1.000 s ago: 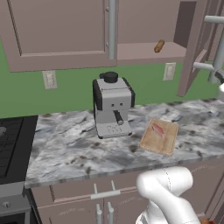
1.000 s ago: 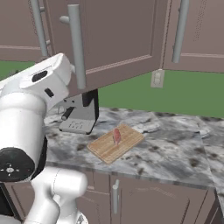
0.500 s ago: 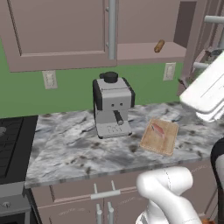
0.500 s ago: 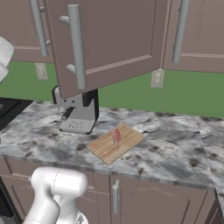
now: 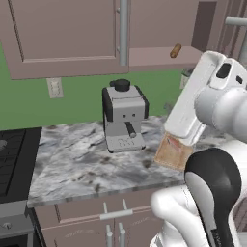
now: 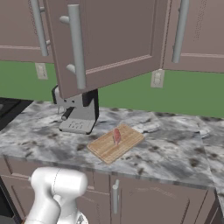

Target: Open the cabinet, retrieve the rolling pin, and place it next to the meat on the cutting board to prepare for tenderizing.

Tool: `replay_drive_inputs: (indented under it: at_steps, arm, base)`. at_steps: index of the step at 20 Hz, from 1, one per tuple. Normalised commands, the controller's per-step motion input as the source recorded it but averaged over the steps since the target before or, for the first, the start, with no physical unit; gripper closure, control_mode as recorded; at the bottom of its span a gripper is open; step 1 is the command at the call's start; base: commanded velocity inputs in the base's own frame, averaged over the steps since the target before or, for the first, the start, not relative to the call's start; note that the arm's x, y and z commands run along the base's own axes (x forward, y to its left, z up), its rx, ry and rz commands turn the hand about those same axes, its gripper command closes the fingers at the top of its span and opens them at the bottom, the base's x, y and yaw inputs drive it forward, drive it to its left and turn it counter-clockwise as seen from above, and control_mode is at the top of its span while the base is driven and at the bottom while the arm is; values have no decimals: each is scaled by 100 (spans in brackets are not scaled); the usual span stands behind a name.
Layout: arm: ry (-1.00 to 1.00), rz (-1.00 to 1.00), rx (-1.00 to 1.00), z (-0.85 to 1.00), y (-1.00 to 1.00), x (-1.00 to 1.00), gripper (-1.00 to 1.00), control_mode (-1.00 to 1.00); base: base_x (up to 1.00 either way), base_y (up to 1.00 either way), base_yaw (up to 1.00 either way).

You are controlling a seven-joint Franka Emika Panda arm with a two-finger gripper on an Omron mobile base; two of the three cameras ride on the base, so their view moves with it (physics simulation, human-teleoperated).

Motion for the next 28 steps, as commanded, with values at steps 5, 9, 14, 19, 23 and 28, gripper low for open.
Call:
replay_drive_inputs:
  at_steps: [5, 9, 14, 19, 23, 28]
  arm:
    - [17, -37, -20, -34, 9, 66, -100, -100]
    - [14, -47, -11, -14, -1, 40, -100, -100]
    - [5, -45, -7, -22, -16, -1, -100, -100]
    - [0, -33, -7, -21, -24, -11, -100, -100]
    - [1, -22, 0, -1, -46, 22, -100, -100]
    - [0, -13, 0, 0, -34, 26, -100, -100]
  base:
    - [0, 0, 0]
    - [0, 0, 0]
    - [0, 0, 0]
    - [0, 0, 0]
    - [0, 0, 0]
    - [0, 0, 0]
